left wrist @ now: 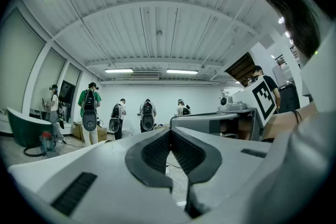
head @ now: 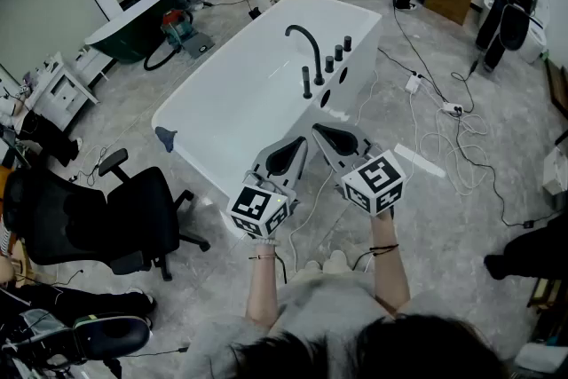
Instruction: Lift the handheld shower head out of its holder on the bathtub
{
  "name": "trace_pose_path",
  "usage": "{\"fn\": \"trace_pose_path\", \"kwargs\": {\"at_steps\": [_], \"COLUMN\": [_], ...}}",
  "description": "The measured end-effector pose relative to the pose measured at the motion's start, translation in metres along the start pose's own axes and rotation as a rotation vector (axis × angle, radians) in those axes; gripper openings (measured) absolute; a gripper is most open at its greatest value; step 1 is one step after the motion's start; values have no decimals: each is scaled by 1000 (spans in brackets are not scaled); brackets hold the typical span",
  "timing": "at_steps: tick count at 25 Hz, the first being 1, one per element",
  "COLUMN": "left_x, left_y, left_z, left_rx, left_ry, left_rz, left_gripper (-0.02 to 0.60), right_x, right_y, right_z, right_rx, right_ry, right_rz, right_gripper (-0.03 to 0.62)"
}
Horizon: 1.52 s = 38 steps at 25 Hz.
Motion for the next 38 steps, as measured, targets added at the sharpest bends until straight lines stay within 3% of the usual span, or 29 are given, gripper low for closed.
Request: {"fn": "trace_pose_path", "kwargs": {"at_steps": [19,38], "left_x": [-3,-14], "left_y": [9,1], "left_z": [-8,117], "left_rx": [-1,-9], "left_ry": [30,-114], "left_rz": [-13,-86], "left_gripper": [5,5], "right_x": [-8,133], "right_y": [7,13], "right_z": [-1,24], "right_rx": [1,-40], "right_ry": [36,-93], "right_rz": [16,-21], "right_gripper": [2,2]}}
Point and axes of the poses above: the fingertips, and each gripper's own axes: z forward along the fingers, x to its right, y out of its underside, the point moved 9 cm from there along -z, backward along the fingers, and after that the axes turned 11 degrees about -x, right-handed, at the moved point
